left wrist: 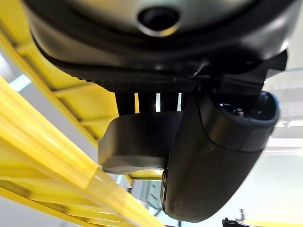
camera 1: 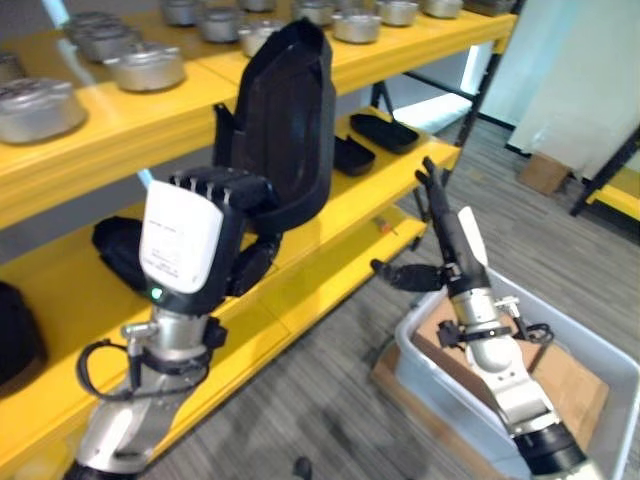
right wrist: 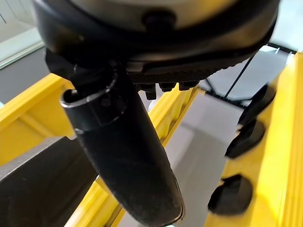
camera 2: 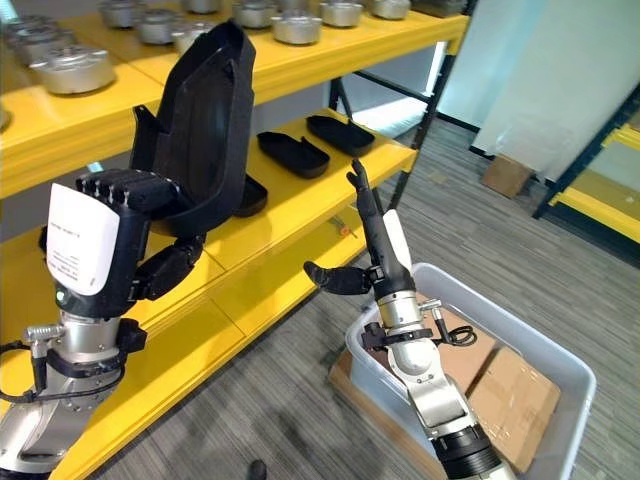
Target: Move parts from the plastic box to the shelf.
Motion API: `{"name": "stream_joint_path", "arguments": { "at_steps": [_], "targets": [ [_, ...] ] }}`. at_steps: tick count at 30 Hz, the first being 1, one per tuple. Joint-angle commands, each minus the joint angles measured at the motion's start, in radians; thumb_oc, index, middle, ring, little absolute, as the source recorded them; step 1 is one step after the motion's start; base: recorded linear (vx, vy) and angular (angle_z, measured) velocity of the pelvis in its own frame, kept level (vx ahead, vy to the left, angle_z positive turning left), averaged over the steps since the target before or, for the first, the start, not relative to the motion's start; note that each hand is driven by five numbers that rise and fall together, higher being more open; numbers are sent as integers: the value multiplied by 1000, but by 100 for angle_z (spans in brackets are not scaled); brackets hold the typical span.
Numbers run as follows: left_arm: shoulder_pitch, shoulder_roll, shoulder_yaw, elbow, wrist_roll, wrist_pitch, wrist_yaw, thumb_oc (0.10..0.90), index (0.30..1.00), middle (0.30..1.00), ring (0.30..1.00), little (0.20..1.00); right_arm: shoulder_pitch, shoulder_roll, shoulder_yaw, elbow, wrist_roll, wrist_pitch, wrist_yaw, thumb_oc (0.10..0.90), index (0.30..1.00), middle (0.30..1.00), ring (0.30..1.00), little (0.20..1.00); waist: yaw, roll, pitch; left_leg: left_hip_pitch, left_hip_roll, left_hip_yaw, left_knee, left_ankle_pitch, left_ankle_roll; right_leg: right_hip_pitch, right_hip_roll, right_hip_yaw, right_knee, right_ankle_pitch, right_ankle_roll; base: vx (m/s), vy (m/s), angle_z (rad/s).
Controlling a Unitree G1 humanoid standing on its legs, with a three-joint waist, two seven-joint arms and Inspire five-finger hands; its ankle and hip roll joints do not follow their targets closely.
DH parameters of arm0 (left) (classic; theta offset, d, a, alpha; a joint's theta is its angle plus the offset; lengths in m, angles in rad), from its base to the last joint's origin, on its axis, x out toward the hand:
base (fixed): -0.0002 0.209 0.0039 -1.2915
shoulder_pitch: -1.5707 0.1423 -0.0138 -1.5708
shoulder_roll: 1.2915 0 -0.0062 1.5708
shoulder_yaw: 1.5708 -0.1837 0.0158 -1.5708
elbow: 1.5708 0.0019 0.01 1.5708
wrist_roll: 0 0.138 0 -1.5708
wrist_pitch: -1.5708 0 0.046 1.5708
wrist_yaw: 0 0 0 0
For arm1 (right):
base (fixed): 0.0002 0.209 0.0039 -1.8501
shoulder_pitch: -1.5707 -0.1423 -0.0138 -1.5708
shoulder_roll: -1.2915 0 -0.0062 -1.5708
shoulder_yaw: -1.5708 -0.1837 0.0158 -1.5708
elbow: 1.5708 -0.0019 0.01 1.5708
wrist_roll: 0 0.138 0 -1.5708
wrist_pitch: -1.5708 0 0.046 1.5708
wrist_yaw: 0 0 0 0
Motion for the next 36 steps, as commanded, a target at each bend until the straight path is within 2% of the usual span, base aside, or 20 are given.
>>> {"name": "stream_joint_path", "arguments": {
  "at_steps": [1, 6, 9, 10, 11, 12, 13, 14, 16, 19, 20, 23, 26, 36],
  "targets": [
    [-74, 24, 73, -48, -27, -9, 83, 400, 300, 300, 300, 300, -86, 2, -27, -33, -14, -79, -32, 900, 1000, 1000, 1000, 1000, 12, 16, -85, 91, -42, 29, -39, -134, 55, -20, -89, 31, 42, 83, 148, -9, 118, 15],
    [-72, 52, 58, -37, -9, -9, 69, 400, 300, 300, 300, 300, -87, 14, -12, -31, -45, -73, -32, 900, 1000, 1000, 1000, 1000, 9, 20, -74, 109, -60, 40, -52, -136, 73, -41, -121, 44, 83, 96, 149, -3, 151, 2],
    [-86, 77, 41, -32, -6, -15, 59, 400, 300, 300, 300, 300, -87, 16, -3, -37, -47, -75, -29, 900, 1000, 1000, 1000, 1000, -15, 25, -54, 122, -56, 37, -53, -135, 81, -72, -113, 130, 139, 91, 143, -18, 100, -8],
    [-94, 87, 29, -26, -8, -17, 54, 400, 300, 300, 300, 300, -86, 12, -1, -43, -51, -77, -28, 900, 1000, 1000, 1000, 1000, -32, 25, -42, 115, -59, 45, -50, -117, 90, -93, -95, 162, 156, 76, 117, -88, 57, 6],
    [-97, 87, 28, -24, -8, -18, 55, 400, 300, 300, 300, 300, -87, 12, -1, -43, -51, -76, -28, 900, 1000, 1000, 1000, 1000, -28, 24, -43, 114, -58, 48, -51, -116, 89, -99, -95, 166, 163, 73, 115, -112, 74, 16],
    [-108, 98, 7, -19, -16, -33, 39, 400, 300, 300, 300, 300, -82, 0, 0, -46, -49, -81, -17, 900, 1000, 1000, 1000, 1000, -52, 33, -36, 113, -48, 48, -45, -110, 98, -133, -10, 256, 213, -31, 72, -46, 60, 13],
    [-114, 107, -7, -17, -23, -40, 21, 400, 300, 300, 300, 300, -74, -11, -6, -51, -41, -90, -8, 900, 1000, 1000, 1000, 1000, -69, 34, -35, 108, -47, 46, -40, -102, 103, -141, 79, 312, 244, -110, 39, -49, 50, -2],
    [-116, 107, -8, -17, -24, -40, 21, 400, 300, 300, 300, 300, -73, -11, -7, -52, -40, -90, -7, 900, 1000, 1000, 1000, 1000, -67, 34, -35, 105, -45, 48, -40, -100, 101, -146, 81, 313, 249, -113, 33, -26, 7, -7],
    [-135, 112, -31, -12, -28, -44, 2, 400, 300, 300, 300, 300, -61, -24, -13, -55, -35, -100, -2, 900, 1000, 1000, 1000, 1000, -86, 31, -45, 97, -49, 39, -38, -93, 99, -151, 167, 369, 277, -181, 9, -6, -4, -4],
    [-175, 107, -70, -4, -32, -49, -17, 400, 300, 300, 300, 300, -61, -37, -9, -52, -35, -106, -2, 900, 1000, 1000, 1000, 1000, -107, 26, -62, 80, -51, 28, -50, -69, 88, -169, 255, 445, 273, -207, -8, -33, -29, 9],
    [-206, 100, -101, 8, -31, -50, -22, 400, 300, 300, 300, 300, -65, -46, -8, -58, -48, -111, -13, 900, 1000, 1000, 1000, 1000, -121, 22, -73, 62, -52, 23, -52, -56, 79, -169, 293, 491, 228, -206, -15, -67, -82, 26],
    [-245, 81, -141, 4, -41, -61, -34, 400, 300, 300, 300, 300, -62, -51, -17, -64, -48, -111, -28, 900, 1000, 1000, 1000, 1000, -132, 26, -97, 39, -50, 25, -54, -47, 63, -125, 297, 509, 114, -183, -17, -35, -87, 3],
    [-270, 69, -163, -4, -57, -66, -45, 400, 300, 300, 300, 300, -62, -52, -28, -73, -53, -108, -42, 900, 1000, 1000, 1000, 1000, -144, 35, -110, 37, -44, 37, -54, -46, 57, -105, 295, 507, 67, -164, -15, 5, -70, -2],
    [-327, 42, -251, 11, -86, -79, -88, 400, 300, 300, 300, 300, -21, -48, -41, -86, -46, -109, -45, 900, 1000, 1000, 1000, 1000, -178, 52, -123, 67, -29, 63, -54, -56, 48, -58, 297, 523, 24, -152, -22, 25, -41, -8]
  ]
}}
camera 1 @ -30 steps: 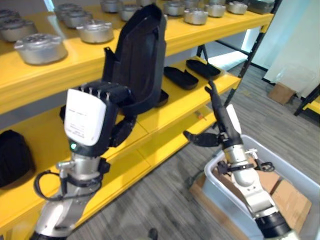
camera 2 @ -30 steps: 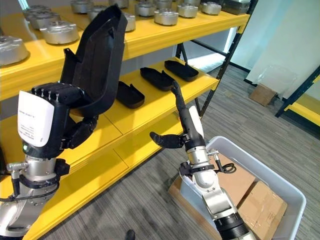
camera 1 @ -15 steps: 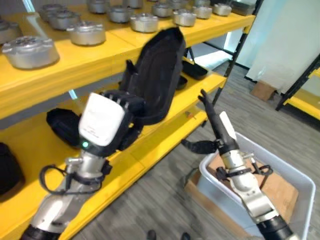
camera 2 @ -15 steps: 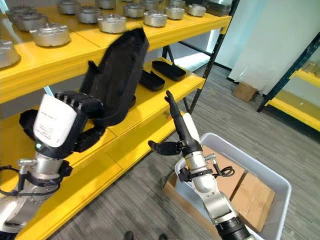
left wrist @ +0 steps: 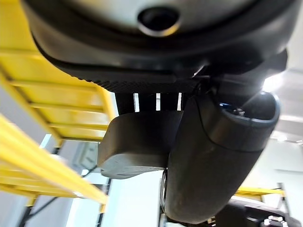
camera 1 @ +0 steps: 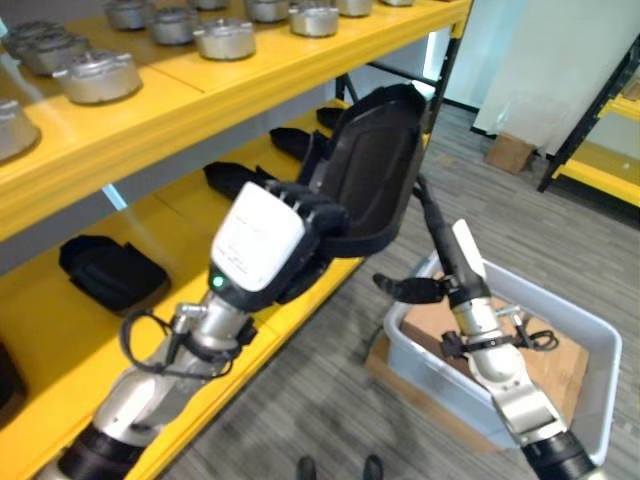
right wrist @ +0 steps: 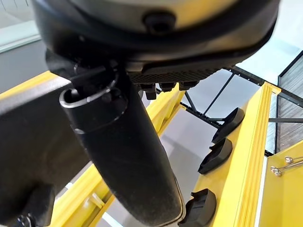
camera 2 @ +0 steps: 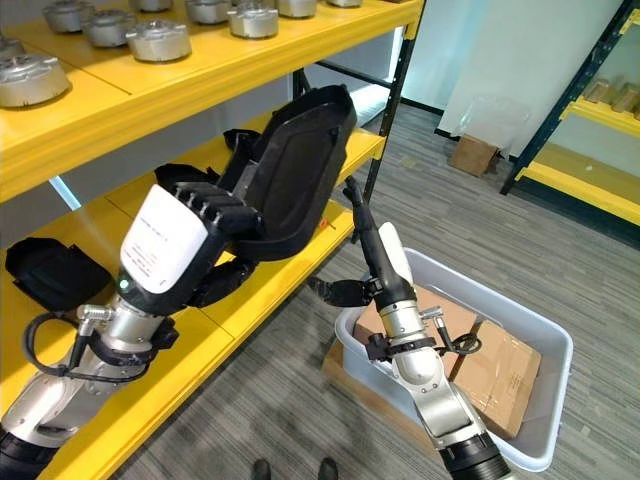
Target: Move parts from the plastic box to the shelf.
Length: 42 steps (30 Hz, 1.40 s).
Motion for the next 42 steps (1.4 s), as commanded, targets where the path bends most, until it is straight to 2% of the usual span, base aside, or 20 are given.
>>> {"name": "stream_joint_path", "arguments": {
  "at_steps": [1, 8, 12, 22, 26, 28, 29, 30, 31, 32, 33, 35, 36, 38, 39, 40, 42],
  "targets": [
    [-112, -49, 5, -21, -83, -21, 51, 400, 300, 300, 300, 300, -77, 2, -50, -82, -6, -102, -47, 900, 1000, 1000, 1000, 1000, -5, -4, -120, 64, -50, 62, -9, -99, 27, -9, 25, 47, 54, -62, 42, 21, -35, -3],
    [-73, -54, 6, 8, -74, -14, 45, 400, 300, 300, 300, 300, -45, 0, -73, -81, 4, -103, -50, 900, 1000, 1000, 1000, 1000, -13, 1, -122, 74, -44, 66, -9, -103, 23, 1, 26, 48, 46, -63, 38, 18, -33, -5],
    [-1, -35, 35, 58, -48, 1, 42, 400, 300, 300, 300, 300, -33, -2, -82, -80, 9, -107, -49, 900, 1000, 1000, 1000, 1000, -4, -2, -119, 77, -38, 56, -9, -102, 15, 11, 30, 34, 34, -65, 32, 13, -60, -1],
    [158, 19, 154, 109, -5, 17, 52, 400, 300, 300, 300, 300, -47, -20, -91, -81, 27, -124, -39, 900, 1000, 1000, 1000, 1000, 44, -9, -71, 40, -28, 5, 32, -90, -8, 25, 39, -24, 5, -63, 13, -24, -69, 20],
    [191, 39, 211, 106, 22, 31, 76, 400, 300, 300, 300, 300, -60, -35, -99, -79, 23, -125, -46, 900, 1000, 1000, 1000, 1000, 75, -7, -38, -4, -43, -35, 79, -87, -11, 16, 25, -62, 7, -58, 9, -82, -25, 38],
    [187, 37, 221, 106, 20, 35, 83, 400, 300, 300, 300, 300, -72, -39, -101, -76, 21, -128, -54, 900, 1000, 1000, 1000, 1000, 75, -10, -23, -34, -43, -43, 112, -90, -18, 4, 14, -83, 18, -57, 8, -161, 6, 40],
    [176, 41, 239, 99, 28, 41, 106, 400, 300, 300, 300, 300, -84, -55, -110, -77, 3, -128, -73, 900, 1000, 1000, 1000, 1000, 79, -12, -4, -54, -7, -17, 157, -117, -32, -26, -13, -131, 44, -58, 11, -175, 28, 69],
    [172, 37, 248, 96, 32, 44, 116, 400, 300, 300, 300, 300, -89, -60, -112, -78, -3, -129, -79, 900, 1000, 1000, 1000, 1000, 73, -14, -5, -59, 21, -3, 170, -127, -39, -42, -25, -151, 50, -57, 13, -205, 62, 125],
    [176, 32, 270, 92, 34, 49, 137, 400, 300, 300, 300, 300, -74, -71, -130, -86, -15, -131, -93, 900, 1000, 1000, 1000, 1000, 61, -17, -12, -47, 94, 33, 170, -125, -55, -57, -42, -183, 52, -59, 12, -98, 78, 110],
    [174, 28, 275, 87, 34, 50, 146, 400, 300, 300, 300, 300, -65, -76, -136, -92, -22, -131, -99, 900, 1000, 1000, 1000, 1000, 54, -15, -16, -35, 131, 50, 163, -109, -66, -60, -48, -199, 52, -61, 12, -52, 61, 126],
    [174, 28, 275, 87, 34, 50, 146, 400, 300, 300, 300, 300, -65, -76, -136, -92, -22, -131, -99, 900, 1000, 1000, 1000, 1000, 54, -15, -16, -35, 131, 50, 163, -109, -66, -60, -48, -199, 52, -61, 12, -15, 52, 82],
    [164, 18, 285, 76, 21, 49, 157, 400, 300, 300, 300, 300, -47, -91, -155, -101, -37, -126, -112, 900, 1000, 1000, 1000, 1000, 36, 0, -29, -4, 216, 85, 133, -39, -104, -63, -55, -239, 58, -68, 9, 12, 136, 59],
    [151, 7, 286, 59, 4, 38, 166, 400, 300, 300, 300, 300, -36, -100, -170, -107, -47, -123, -127, 900, 1000, 1000, 1000, 1000, 27, 13, -38, 9, 288, 105, 109, 39, -139, -58, -71, -269, 70, -75, 14, 31, 228, 44],
    [145, -6, 290, 39, -13, 29, 168, 400, 300, 300, 300, 300, -23, -104, -186, -110, -55, -119, -144, 900, 1000, 1000, 1000, 1000, 24, 31, -47, 18, 321, 93, 65, 101, -163, -48, -79, -293, 80, -83, 18, 47, 221, 73],
    [139, -4, 293, 35, -12, 27, 174, 400, 300, 300, 300, 300, -22, -107, -188, -110, -62, -118, -148, 900, 1000, 1000, 1000, 1000, 27, 37, -52, 25, 327, 80, 47, 109, -173, -46, -84, -297, 87, -86, 22, 37, 146, 65],
    [139, -4, 292, 36, -12, 27, 174, 400, 300, 300, 300, 300, -22, -107, -188, -110, -62, -119, -149, 900, 1000, 1000, 1000, 1000, 26, 38, -51, 27, 328, 79, 43, 112, -174, -45, -84, -299, 89, -88, 22, 55, 205, 39],
    [127, -2, 299, 15, -7, 31, 171, 400, 300, 300, 300, 300, -12, -102, -201, -113, -67, -120, -150, 900, 1000, 1000, 1000, 1000, 24, 47, -68, 42, 311, 88, 1, 77, -170, -33, -98, -299, 100, -81, 30, 100, 229, 47]
  ]
}}
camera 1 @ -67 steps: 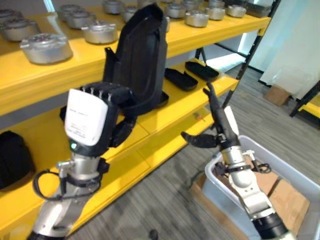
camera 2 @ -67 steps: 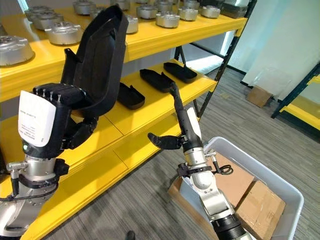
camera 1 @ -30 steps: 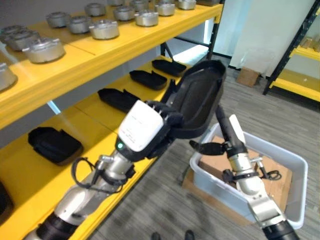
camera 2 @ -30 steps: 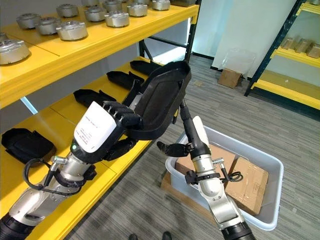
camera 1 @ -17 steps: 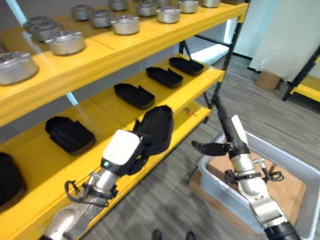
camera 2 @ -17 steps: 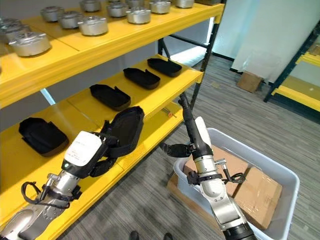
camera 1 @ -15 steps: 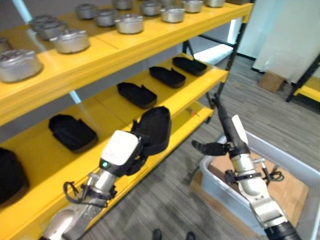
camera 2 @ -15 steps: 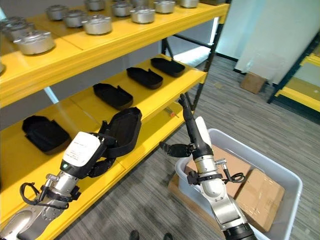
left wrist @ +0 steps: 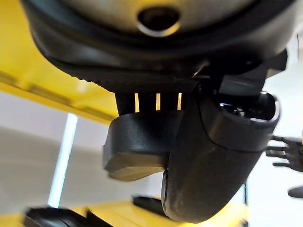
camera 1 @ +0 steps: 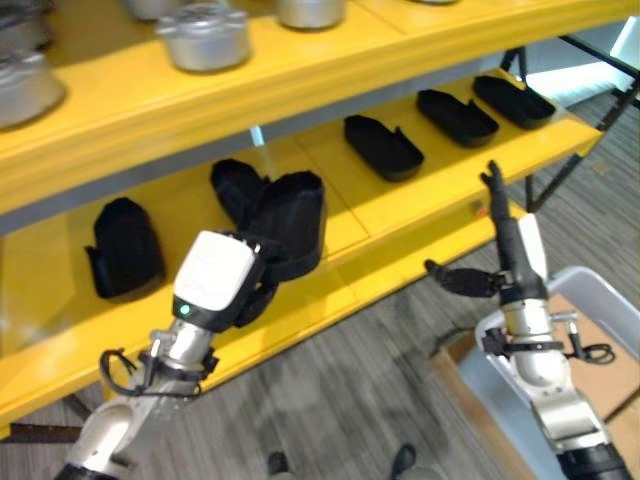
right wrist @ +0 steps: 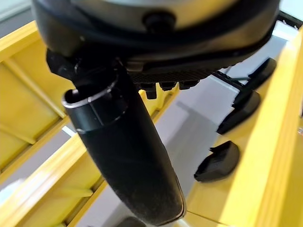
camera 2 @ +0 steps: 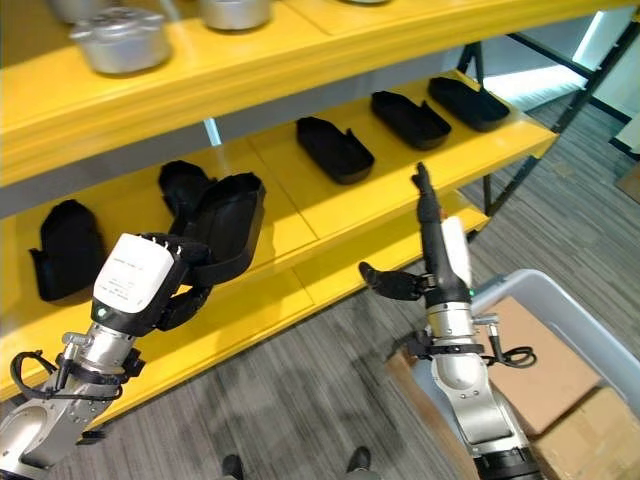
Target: Move parts from the plastic box to the shelf.
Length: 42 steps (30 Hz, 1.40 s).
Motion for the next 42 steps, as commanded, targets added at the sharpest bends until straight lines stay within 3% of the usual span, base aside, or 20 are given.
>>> {"name": "stream_joint_path", "arguments": {
  "at_steps": [1, 7, 9, 20, 21, 24, 28, 32, 34, 35, 36, 37, 38, 40, 41, 42],
  "targets": [
    [-104, 6, 122, -143, -45, -9, 143, 400, 300, 300, 300, 300, -94, -30, -18, -99, -30, -99, -45, 900, 1000, 1000, 1000, 1000, 21, 6, -138, 69, 102, 11, -72, 102, -24, -25, 88, 88, 16, -107, 27, 120, 205, 28],
    [-111, 19, 106, -130, -39, 1, 141, 400, 300, 300, 300, 300, -81, -3, -25, -85, -23, -86, -42, 900, 1000, 1000, 1000, 1000, 40, -15, -133, 82, 36, 28, -59, 24, 15, -4, 31, 65, 26, -76, 47, 27, 213, 20],
    [-76, 38, 142, -114, -33, 11, 145, 400, 300, 300, 300, 300, -81, 11, -23, -79, -28, -72, -29, 900, 1000, 1000, 1000, 1000, 61, -32, -134, 86, -17, 14, -53, -13, 43, 15, -11, 56, 27, -57, 75, 78, 286, 8],
    [-5, 27, 229, -102, -18, 42, 165, 400, 300, 300, 300, 300, -102, 47, -6, -50, -34, -48, -8, 900, 1000, 1000, 1000, 1000, 125, -78, -159, 73, -106, -63, -75, -58, 87, 64, -72, 7, 2, -15, 135, 48, 141, 25],
    [14, 24, 239, -103, -15, 45, 158, 400, 300, 300, 300, 300, -105, 56, -1, -44, -33, -44, 2, 900, 1000, 1000, 1000, 1000, 143, -92, -154, 63, -136, -68, -69, -55, 107, 65, -100, -21, 3, 23, 141, -22, 251, 38],
    [32, 32, 252, -102, -8, 47, 158, 400, 300, 300, 300, 300, -110, 63, 3, -40, -35, -42, 6, 900, 1000, 1000, 1000, 1000, 153, -104, -155, 53, -166, -73, -45, -76, 126, 65, -129, -24, 0, 52, 157, -7, 180, 26],
    [60, 44, 270, -97, 4, 48, 164, 400, 300, 300, 300, 300, -123, 76, 13, -33, -47, -39, 7, 900, 1000, 1000, 1000, 1000, 167, -106, -145, 52, -210, -64, -15, -107, 160, 41, -174, 7, 19, 111, 179, 2, 232, 8],
    [72, 69, 289, -91, 33, 59, 165, 400, 300, 300, 300, 300, -130, 82, 31, -35, -78, -31, 12, 900, 1000, 1000, 1000, 1000, 167, -82, -122, 109, -255, -51, -55, -110, 203, -11, -239, 41, 141, 183, 175, 23, 328, -10],
    [70, 89, 301, -94, 44, 66, 165, 400, 300, 300, 300, 300, -139, 83, 40, -36, -87, -33, 17, 900, 1000, 1000, 1000, 1000, 165, -61, -104, 136, -247, -53, -74, -119, 211, -43, -227, 51, 235, 145, 183, -2, 227, -35],
    [55, 106, 297, -80, 53, 70, 163, 400, 300, 300, 300, 300, -140, 77, 43, -30, -86, -35, 29, 900, 1000, 1000, 1000, 1000, 140, -48, -85, 133, -244, -34, -74, -92, 217, -103, -152, 99, 298, 71, 127, -80, 204, -59],
    [32, 115, 275, -59, 54, 72, 157, 400, 300, 300, 300, 300, -138, 65, 40, -29, -80, -43, 35, 900, 1000, 1000, 1000, 1000, 121, -45, -83, 135, -246, -29, -75, -85, 217, -152, -41, 136, 313, 0, 97, -61, 185, -23],
    [17, 129, 263, -53, 67, 76, 141, 400, 300, 300, 300, 300, -130, 52, 36, -29, -71, -52, 41, 900, 1000, 1000, 1000, 1000, 102, -45, -84, 134, -253, -26, -76, -79, 216, -179, 45, 131, 308, -54, 71, 25, 75, -17],
    [7, 131, 251, -45, 72, 77, 137, 400, 300, 300, 300, 300, -123, 44, 32, -30, -67, -59, 43, 900, 1000, 1000, 1000, 1000, 88, -50, -88, 132, -256, -29, -76, -78, 210, -189, 89, 141, 287, -72, 58, 0, 0, 0],
    [-2, 133, 240, -40, 77, 76, 134, 400, 300, 300, 300, 300, -119, 38, 30, -30, -63, -62, 45, 900, 1000, 1000, 1000, 1000, 81, -50, -92, 130, -256, -33, -76, -77, 204, -191, 117, 154, 260, -74, 53, 36, -48, 30],
    [-20, 136, 213, -27, 88, 75, 136, 400, 300, 300, 300, 300, -122, 23, 35, -35, -59, -72, 41, 900, 1000, 1000, 1000, 1000, 53, -60, -102, 118, -258, -43, -76, -70, 186, -195, 185, 269, 127, -47, 48, 85, -101, 67],
    [-21, 135, 212, -29, 92, 72, 134, 400, 300, 300, 300, 300, -113, 20, 33, -39, -58, -71, 43, 900, 1000, 1000, 1000, 1000, 52, -64, -106, 117, -258, -51, -76, -77, 182, -166, 179, 295, 88, -48, 57, 65, -114, 41]
  ]
}}
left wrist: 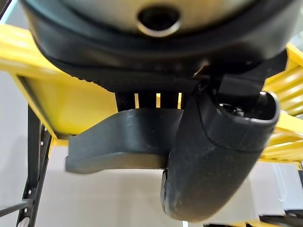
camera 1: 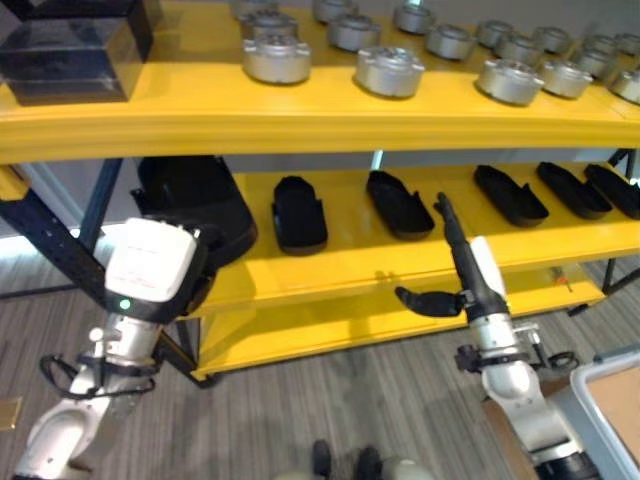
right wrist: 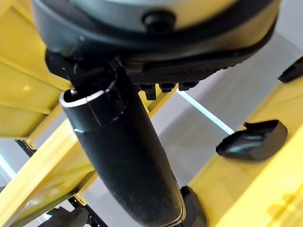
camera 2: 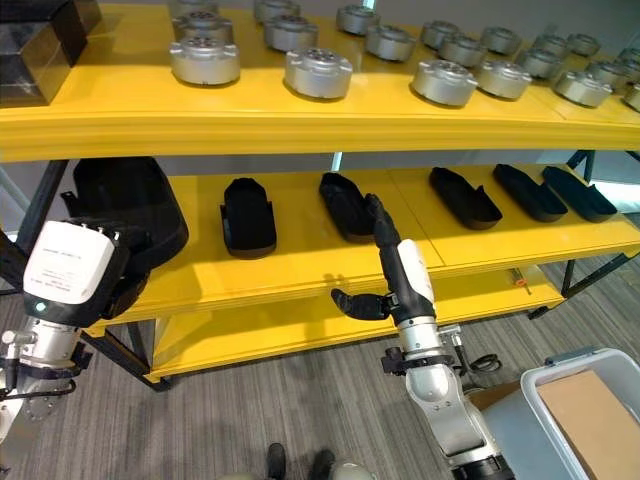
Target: Move parts from the plastic box to the shelf.
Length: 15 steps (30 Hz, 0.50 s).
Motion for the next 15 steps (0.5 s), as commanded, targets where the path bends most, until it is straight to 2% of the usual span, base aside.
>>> {"name": "stream_joint_path", "arguments": {
  "at_steps": [1, 4, 10, 12, 13, 15],
  "targets": [
    [-124, 10, 44, -95, 26, 3, 84, 400, 300, 300, 300, 300, -129, -21, -67, -34, 18, -87, -33, 900, 1000, 1000, 1000, 1000, -1, -3, -95, 236, 21, -45, -316, 48, -93, 88, 60, 87, -246, 119, 51, 49, -74, 25],
    [-98, -17, 57, -99, 17, 1, 85, 400, 300, 300, 300, 300, -127, -24, -76, -38, 22, -87, -37, 900, 1000, 1000, 1000, 1000, 12, 6, -129, 228, 30, -28, -317, 46, -97, 126, 69, 84, -310, 128, 49, 68, -63, 11],
    [-92, -37, 57, -117, 2, -3, 77, 400, 300, 300, 300, 300, -119, -29, -79, -43, 30, -85, -36, 900, 1000, 1000, 1000, 1000, 12, 14, -140, 224, 42, -19, -313, 46, -109, 155, 75, 80, -338, 126, 42, 67, -71, -3],
    [-105, -42, 44, -128, -13, -16, 66, 400, 300, 300, 300, 300, -112, -47, -87, -54, 41, -94, -33, 900, 1000, 1000, 1000, 1000, 14, 8, -114, 178, 47, -23, -192, 16, -127, 178, 67, 68, -339, 114, 27, 26, -115, 18],
    [-107, -43, 43, -129, -14, -15, 65, 400, 300, 300, 300, 300, -112, -48, -89, -54, 42, -94, -33, 900, 1000, 1000, 1000, 1000, 12, 8, -112, 167, 48, -26, -170, 5, -128, 178, 66, 64, -338, 113, 26, -26, -94, 36],
    [-135, -42, 23, -137, -24, -28, 64, 400, 300, 300, 300, 300, -114, -60, -93, -61, 46, -101, -39, 900, 1000, 1000, 1000, 1000, 15, 5, -79, 106, 40, -37, -37, 11, -171, 189, 53, 54, -330, 107, 10, -47, -46, 46]
  ]
}}
